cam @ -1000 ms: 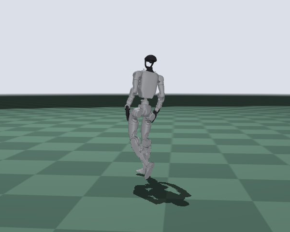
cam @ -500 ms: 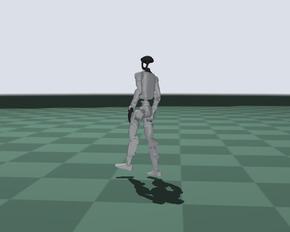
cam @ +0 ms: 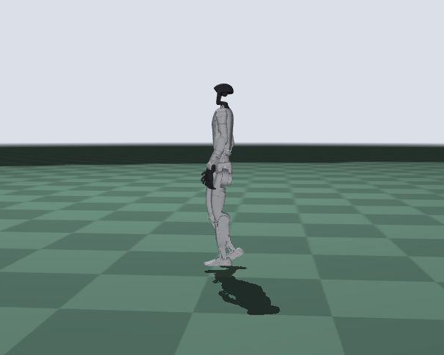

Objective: Walk run

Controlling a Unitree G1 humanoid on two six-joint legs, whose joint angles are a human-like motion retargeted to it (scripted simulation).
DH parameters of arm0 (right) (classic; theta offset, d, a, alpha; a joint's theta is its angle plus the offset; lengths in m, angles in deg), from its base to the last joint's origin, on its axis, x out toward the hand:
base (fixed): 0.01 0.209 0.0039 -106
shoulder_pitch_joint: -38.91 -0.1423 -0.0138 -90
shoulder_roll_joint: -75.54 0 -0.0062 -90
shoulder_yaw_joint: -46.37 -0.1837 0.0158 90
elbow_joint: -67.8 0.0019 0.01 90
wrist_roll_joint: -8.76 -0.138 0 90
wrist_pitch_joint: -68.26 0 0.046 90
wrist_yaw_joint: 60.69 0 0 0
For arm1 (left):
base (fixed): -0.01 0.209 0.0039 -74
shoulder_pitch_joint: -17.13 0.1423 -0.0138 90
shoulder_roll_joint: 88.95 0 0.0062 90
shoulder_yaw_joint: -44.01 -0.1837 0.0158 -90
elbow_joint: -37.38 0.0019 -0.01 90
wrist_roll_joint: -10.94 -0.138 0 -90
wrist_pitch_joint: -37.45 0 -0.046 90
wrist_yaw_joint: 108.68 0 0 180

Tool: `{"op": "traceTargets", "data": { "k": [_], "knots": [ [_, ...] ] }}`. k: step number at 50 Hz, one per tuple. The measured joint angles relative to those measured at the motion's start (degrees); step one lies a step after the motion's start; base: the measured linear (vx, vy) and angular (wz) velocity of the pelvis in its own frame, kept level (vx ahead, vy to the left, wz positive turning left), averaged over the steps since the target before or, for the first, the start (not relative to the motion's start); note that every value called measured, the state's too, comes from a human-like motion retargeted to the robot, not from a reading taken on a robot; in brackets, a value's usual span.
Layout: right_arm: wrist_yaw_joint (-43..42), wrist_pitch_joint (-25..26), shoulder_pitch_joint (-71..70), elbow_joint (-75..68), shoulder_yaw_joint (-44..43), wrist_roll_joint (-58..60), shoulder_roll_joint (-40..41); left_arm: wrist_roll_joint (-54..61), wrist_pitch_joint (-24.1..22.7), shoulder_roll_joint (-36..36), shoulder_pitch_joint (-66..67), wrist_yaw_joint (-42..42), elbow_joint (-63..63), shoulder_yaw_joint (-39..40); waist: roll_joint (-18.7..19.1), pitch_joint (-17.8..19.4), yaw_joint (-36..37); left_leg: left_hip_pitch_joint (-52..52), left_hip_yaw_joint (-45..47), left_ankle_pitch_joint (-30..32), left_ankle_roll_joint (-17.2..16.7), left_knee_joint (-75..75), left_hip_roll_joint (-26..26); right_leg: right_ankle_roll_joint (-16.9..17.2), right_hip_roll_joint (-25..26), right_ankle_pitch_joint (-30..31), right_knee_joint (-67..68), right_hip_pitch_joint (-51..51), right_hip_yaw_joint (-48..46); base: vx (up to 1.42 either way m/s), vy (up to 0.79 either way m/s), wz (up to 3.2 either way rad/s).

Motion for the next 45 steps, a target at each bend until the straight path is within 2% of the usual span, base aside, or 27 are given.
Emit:
{"op": "traceTargets", "data": {
  "k": [3, 7, 10, 13, 15, 18, 20, 22, 23, 25, 28, 29, 30, 32, 33, 35, 37, 40, 42, 45],
  "knots": [
    [-0.3, -1.4, 0.3, 0.9, -0.4, -1.3, 0.7, -0.3, -0.2, 0.3, 0.3, -0.2, 0.1, -0.3, -1.1, 0.2, -1.2, 1.1, -6.9, 0.2, 0.0, 1.7, -2.7, -0.4, 1.4, 0.8, -9.1, -2.1, 8.5, 0.5, -0.04, 2.61],
    [1.8, -1.5, -0.1, 1.5, 0.1, -1.3, 0.8, 1.6, 0.2, 1.1, 0.4, 0.3, 1.0, 0.9, -4.0, 1.1, -2.5, 4.0, -14.2, 0.9, 0.0, 3.5, -6.6, 1.7, 1.7, 2.6, -20.3, -3.8, 20.7, 0.42, -0.06, 2.65],
    [3.2, -0.9, -0.6, 2.6, 0.8, 0.3, -0.1, 3.7, 0.7, 1.5, 0.3, 1.0, 2.1, 1.5, -6.0, 1.9, -3.2, 6.7, -19.5, 1.3, 0.0, 4.6, -8.9, 5.1, -0.7, 3.8, -26.7, -6.3, 19.7, 0.48, -0.11, 2.32],
    [3.2, 0.6, -0.7, 3.9, 1.6, 3.4, -1.0, 6.0, 1.0, 1.8, 0.6, 1.2, 3.1, 1.9, -7.5, 2.3, -4.0, 9.8, -22.9, 2.0, 0.0, 4.7, -10.2, 8.6, -1.4, 2.0, -32.1, -8.5, 15.1, 0.61, -0.18, 1.96],
    [3.1, 2.0, -0.7, 4.7, 2.2, 6.4, -1.5, 7.4, 1.3, 2.1, 0.9, 0.7, 3.5, 2.3, -8.1, 2.4, -4.4, 11.8, -24.3, 2.7, 0.0, 4.9, -10.3, 12.6, -0.7, 0.4, -35.1, -9.1, 14.7, 0.54, -0.17, 1.57],
    [2.5, 3.2, 0.2, 5.3, 2.8, 9.2, -1.6, 8.5, 1.2, 2.6, 1.8, 0.1, 3.6, 2.4, -8.1, 2.1, -6.1, 14.6, -26.9, 4.6, 0.0, 6.3, -10.1, 12.3, -0.1, 1.2, -35.2, -8.0, 15.8, 0.64, -0.17, 1.69],
    [1.5, 3.5, 0.1, 5.3, 3.1, 8.4, -1.1, 8.3, 1.2, 3.0, 2.2, 0.0, 3.5, 2.6, -8.2, 1.2, -6.7, 15.8, -27.3, 7.4, 0.0, 7.3, -10.9, 9.4, 0.1, 5.5, -33.9, -6.7, 19.8, 0.73, -0.15, 1.63],
    [0.8, 3.2, 0.7, 5.0, 2.0, 5.6, -0.2, 7.2, 1.1, 3.2, 2.9, -0.4, 3.5, 2.3, -7.3, 0.4, -8.1, 17.1, -27.5, 12.6, -0.2, 10.5, -11.0, 6.7, -1.0, 9.5, -33.2, -4.8, 15.7, 0.81, -0.15, 1.75],
    [1.2, 3.1, 0.9, 4.9, 1.3, 4.4, 0.3, 6.5, 0.9, 3.3, 3.2, -0.6, 3.7, 2.2, -6.6, 0.0, -8.0, 17.0, -26.4, 16.7, -0.7, 12.8, -10.9, 6.1, -0.7, 8.2, -32.9, -3.3, 17.8, 0.75, -0.19, 1.46],
    [4.4, 3.0, 0.6, 4.2, -0.7, 2.6, 0.8, 4.7, 0.9, 3.7, 2.7, -0.7, 4.3, 1.7, -5.6, -0.5, -6.2, 14.3, -22.3, 27.1, -5.8, 18.9, -10.7, 6.0, -1.5, 5.8, -32.4, -1.7, 16.9, 0.5, -0.13, 1.24],
    [9.2, 5.8, -0.3, 3.0, -0.5, 2.1, -0.7, 2.7, 1.6, 3.9, 2.2, -0.3, 3.2, -0.1, -5.9, -1.7, -8.1, 7.0, -12.6, 33.9, -19.1, 30.8, -7.6, 5.2, -4.3, 3.2, -32.6, 0.7, 8.8, 0.51, -0.18, 1.84],
    [9.8, 6.4, -0.6, 2.8, 0.3, 2.9, -1.3, 2.4, 1.2, 3.4, 2.3, -0.4, 1.9, -0.9, -6.5, -2.0, -8.8, 4.9, -9.7, 33.4, -19.3, 34.1, -7.0, 4.8, -4.9, 2.3, -32.8, 1.7, 7.0, 0.45, -0.24, 1.85],
    [10.1, 6.9, -0.9, 2.6, 1.1, 3.9, -1.8, 2.1, 0.5, 2.6, 2.4, -0.6, 0.3, -1.7, -7.2, -2.2, -9.3, 2.9, -7.0, 31.9, -17.5, 37.2, -6.6, 4.4, -5.3, 1.3, -33.1, 2.7, 6.2, 0.41, -0.3, 1.37],
    [10.4, 7.3, -1.2, 2.3, 2.8, 6.5, -1.8, 0.1, -1.5, 0.3, 3.2, -3.2, -3.5, -2.6, -9.1, -1.9, -7.6, -1.5, -2.3, 21.7, -12.4, 42.5, -7.4, 4.8, -6.3, -0.1, -32.9, 4.2, 3.5, 0.42, -0.35, 0.61],
    [10.7, 7.5, -1.2, 2.2, 3.2, 7.7, -1.7, -1.1, -2.8, -0.6, 3.6, -5.0, -5.1, -2.8, -10.2, -1.6, -5.9, -3.4, 1.3, 19.1, -11.0, 43.3, -6.7, 4.7, -6.6, -0.7, -32.6, 4.9, 2.9, 0.34, -0.29, 0.15],
    [11.7, 7.7, -1.2, 2.0, 3.4, 10.1, -1.4, -2.7, -5.5, -1.4, 4.0, -9.0, -6.9, -2.5, -11.9, -0.7, -2.8, -6.7, 5.0, 14.8, -10.5, 43.0, -6.4, 4.2, -6.6, -1.7, -32.2, 6.3, 1.9, 0.35, -0.25, 0.14],
    [12.4, 7.7, -0.8, 1.8, 3.6, 11.7, -1.3, -1.6, -7.1, -1.0, 4.2, -11.1, -7.1, -2.0, -12.2, -0.1, -1.1, -8.9, 5.1, 11.3, -11.5, 39.1, -7.2, 3.5, -5.8, -2.7, -32.1, 7.7, -0.7, 0.35, -0.21, 0.51],
    [12.1, 7.8, 0.1, 0.7, 2.7, 11.7, -0.6, 2.1, -7.6, 0.4, 4.2, -12.4, -6.4, -1.4, -11.6, 0.6, 0.5, -11.7, 2.5, 8.0, -10.0, 30.6, -8.3, 2.3, -3.3, -4.4, -32.3, 10.1, -2.6, 0.45, -0.23, 0.78],
    [11.9, 7.6, 0.6, -0.3, 1.9, 9.6, 0.2, 3.4, -8.0, 1.1, 4.4, -13.2, -6.7, -0.7, -11.0, 1.0, 1.8, -13.2, 3.1, 7.2, -8.8, 23.6, -6.9, 1.4, -1.6, -5.7, -32.8, 11.8, -4.7, 0.43, -0.21, 0.59],
    [12.7, 7.6, 1.0, -1.5, 1.3, 8.3, 0.7, 4.1, -8.6, 1.7, 4.8, -14.0, -7.6, 0.5, -10.2, 1.7, 4.6, -15.2, 1.8, 8.2, -7.9, 13.0, -5.8, -2.0, 1.9, -7.2, -33.2, 14.2, -4.2, 0.39, -0.17, 0.16]
  ]
}}
